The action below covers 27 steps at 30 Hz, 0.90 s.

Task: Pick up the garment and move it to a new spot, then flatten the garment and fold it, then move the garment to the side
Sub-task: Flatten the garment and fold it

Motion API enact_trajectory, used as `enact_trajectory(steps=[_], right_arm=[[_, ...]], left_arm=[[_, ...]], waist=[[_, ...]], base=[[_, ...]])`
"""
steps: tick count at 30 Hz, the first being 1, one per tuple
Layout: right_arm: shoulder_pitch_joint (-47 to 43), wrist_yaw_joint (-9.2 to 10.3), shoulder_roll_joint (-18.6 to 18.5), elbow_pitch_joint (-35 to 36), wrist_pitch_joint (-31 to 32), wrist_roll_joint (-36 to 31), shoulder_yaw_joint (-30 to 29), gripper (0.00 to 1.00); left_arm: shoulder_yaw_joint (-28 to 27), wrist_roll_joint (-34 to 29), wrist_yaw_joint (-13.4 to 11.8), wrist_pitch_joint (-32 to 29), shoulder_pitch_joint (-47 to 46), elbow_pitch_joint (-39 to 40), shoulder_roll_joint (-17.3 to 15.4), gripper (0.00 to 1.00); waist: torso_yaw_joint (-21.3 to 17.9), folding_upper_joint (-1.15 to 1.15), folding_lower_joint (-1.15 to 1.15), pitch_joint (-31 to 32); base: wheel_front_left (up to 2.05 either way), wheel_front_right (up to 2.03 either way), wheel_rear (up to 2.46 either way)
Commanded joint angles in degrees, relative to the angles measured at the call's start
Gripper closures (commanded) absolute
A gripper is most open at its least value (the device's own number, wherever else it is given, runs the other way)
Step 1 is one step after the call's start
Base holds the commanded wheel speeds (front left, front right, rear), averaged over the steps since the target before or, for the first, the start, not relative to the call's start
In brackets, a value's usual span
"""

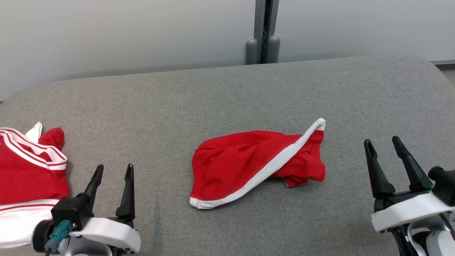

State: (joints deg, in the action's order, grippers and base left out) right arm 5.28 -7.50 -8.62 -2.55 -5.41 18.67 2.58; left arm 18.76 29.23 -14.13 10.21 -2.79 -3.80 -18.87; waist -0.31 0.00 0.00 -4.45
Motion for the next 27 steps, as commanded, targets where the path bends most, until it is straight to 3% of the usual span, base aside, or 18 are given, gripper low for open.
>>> enact_trajectory(steps=[1, 13, 17, 27], right_arm=[[-0.43, 0.02, 0.03, 0.45, 0.16, -0.36, -0.30, 0.00], [0.30, 0.02, 0.31, 2.76, 2.31, -2.16, -1.32, 0.00], [0.80, 0.02, -0.02, 3.43, 3.12, -2.30, -1.36, 0.00], [1.99, 0.02, -0.22, 4.06, 3.92, -2.36, -0.79, 0.00]], left_arm=[[-0.03, -0.42, -0.15, -0.04, -0.01, 0.25, -0.37, 0.00], [2.31, -1.80, 1.14, -0.95, -3.89, 0.31, -0.73, 0.00], [4.21, -2.11, 2.89, -1.98, -6.20, -0.75, -0.32, 0.00], [9.96, 1.72, 9.94, -8.00, -8.48, -7.13, 2.29, 0.00]], waist=[[0.11, 0.00, 0.00, -0.05], [0.78, 0.00, 0.00, -2.09], [0.83, 0.00, 0.00, -3.68], [0.10, 0.00, 0.00, -7.48]], base=[[0.00, 0.00, 0.00], [0.00, 0.00, 0.00], [0.00, 0.00, 0.00], [0.00, 0.00, 0.00]])
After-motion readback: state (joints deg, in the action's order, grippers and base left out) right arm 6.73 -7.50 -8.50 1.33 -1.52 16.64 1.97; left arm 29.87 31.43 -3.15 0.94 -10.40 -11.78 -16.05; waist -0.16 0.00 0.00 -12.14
